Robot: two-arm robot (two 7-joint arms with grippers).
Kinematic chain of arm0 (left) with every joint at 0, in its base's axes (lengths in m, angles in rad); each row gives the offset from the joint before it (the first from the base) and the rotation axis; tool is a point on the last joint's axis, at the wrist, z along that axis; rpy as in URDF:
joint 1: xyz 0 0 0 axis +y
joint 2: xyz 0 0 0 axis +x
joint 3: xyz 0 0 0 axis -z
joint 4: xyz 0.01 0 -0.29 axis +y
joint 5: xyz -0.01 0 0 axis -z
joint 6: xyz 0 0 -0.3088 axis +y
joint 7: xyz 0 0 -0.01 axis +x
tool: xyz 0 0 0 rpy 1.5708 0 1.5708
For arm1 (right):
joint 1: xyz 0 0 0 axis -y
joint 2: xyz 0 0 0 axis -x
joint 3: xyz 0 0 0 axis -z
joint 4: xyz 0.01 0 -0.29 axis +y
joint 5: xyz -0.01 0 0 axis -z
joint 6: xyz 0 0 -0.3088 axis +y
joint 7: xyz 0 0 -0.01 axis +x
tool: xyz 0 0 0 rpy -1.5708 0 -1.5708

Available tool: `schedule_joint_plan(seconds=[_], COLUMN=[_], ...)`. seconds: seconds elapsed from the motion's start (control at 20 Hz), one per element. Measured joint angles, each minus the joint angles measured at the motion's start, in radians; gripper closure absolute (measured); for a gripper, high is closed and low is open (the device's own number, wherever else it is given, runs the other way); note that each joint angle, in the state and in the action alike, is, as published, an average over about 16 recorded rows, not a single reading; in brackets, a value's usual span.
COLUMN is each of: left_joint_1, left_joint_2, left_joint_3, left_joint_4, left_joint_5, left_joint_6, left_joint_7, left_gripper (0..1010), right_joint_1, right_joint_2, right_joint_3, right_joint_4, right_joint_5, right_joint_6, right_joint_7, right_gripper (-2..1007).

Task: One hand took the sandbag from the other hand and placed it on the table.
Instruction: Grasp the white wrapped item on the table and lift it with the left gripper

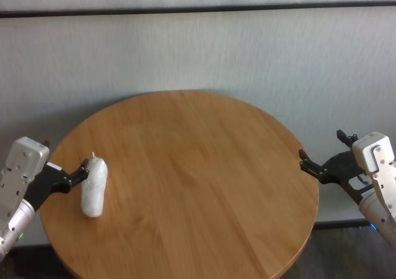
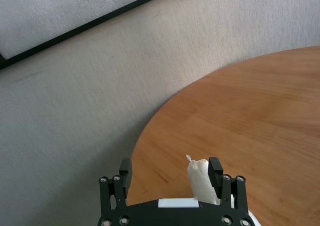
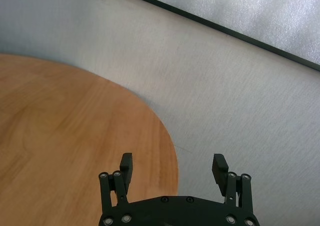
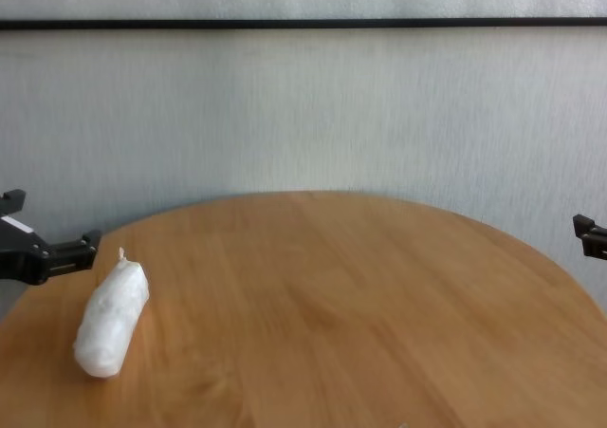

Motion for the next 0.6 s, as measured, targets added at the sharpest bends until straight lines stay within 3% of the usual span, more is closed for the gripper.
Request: schedule_joint_plan(seconds=[0.6], left_joint_1=[0.0], left_joint_2=[0.0], left_joint_3=[0.0], left_joint_4=[0.0], left_joint_5=[0.0], left_joint_6=[0.0], left_joint_7=[0.0], left_gripper=[11], right_joint_1=[0.0], right_joint_2=[0.0], right_joint_3=[0.0], right_joint_4=[0.0], right_joint_5=[0.0], right_joint_6=[0.0], right_joint_7=[0.0], right_gripper=[2])
